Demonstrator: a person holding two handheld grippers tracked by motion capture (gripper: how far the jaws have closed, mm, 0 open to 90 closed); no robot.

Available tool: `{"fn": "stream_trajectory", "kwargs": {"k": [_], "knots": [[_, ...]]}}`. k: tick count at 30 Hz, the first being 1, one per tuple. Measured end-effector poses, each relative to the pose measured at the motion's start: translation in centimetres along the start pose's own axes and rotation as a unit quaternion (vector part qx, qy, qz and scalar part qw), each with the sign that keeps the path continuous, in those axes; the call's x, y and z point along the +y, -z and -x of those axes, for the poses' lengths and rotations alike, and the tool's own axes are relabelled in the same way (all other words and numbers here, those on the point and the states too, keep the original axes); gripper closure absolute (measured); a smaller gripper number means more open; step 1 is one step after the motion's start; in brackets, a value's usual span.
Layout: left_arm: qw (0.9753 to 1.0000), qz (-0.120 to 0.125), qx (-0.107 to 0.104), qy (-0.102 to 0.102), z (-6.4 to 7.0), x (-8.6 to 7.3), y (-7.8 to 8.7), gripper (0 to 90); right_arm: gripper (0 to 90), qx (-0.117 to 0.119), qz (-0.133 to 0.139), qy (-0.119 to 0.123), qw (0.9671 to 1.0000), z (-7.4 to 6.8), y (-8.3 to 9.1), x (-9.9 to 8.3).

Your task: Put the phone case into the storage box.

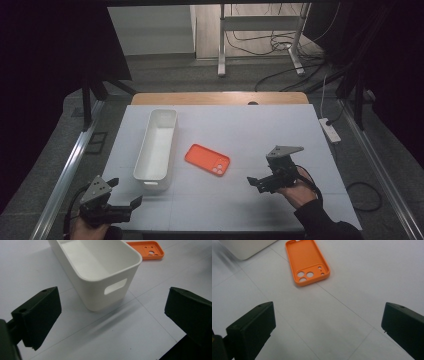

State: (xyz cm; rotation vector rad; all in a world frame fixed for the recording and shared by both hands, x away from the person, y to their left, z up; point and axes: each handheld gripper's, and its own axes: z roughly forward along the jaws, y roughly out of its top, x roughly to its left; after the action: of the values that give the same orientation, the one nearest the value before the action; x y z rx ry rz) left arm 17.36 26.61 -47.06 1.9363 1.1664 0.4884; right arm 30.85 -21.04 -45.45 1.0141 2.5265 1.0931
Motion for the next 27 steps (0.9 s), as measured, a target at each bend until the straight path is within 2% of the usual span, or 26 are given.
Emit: {"fn": "stream_trajectory", "kwargs": {"k": [13,19,27], "knots": [[1.0000,-0.002,-0.003,-0.003,0.0,0.0,-0.1,1.7,0.0,0.010,-0.008,-0.003,0.9999,-0.2,-1.7,1.3],[1.0000,-0.001,-0.004,-0.003,0.0,0.0,0.0,1.7,0.0,0.001,-0.016,0.006,0.9999,-0.5,-2.1,1.9],[1.0000,-0.001,-0.005,-0.001,0.0,0.0,-0.1,1.7,0.0,-0.003,-0.022,0.004,0.9998,-0.7,-3.1,2.8]]}}
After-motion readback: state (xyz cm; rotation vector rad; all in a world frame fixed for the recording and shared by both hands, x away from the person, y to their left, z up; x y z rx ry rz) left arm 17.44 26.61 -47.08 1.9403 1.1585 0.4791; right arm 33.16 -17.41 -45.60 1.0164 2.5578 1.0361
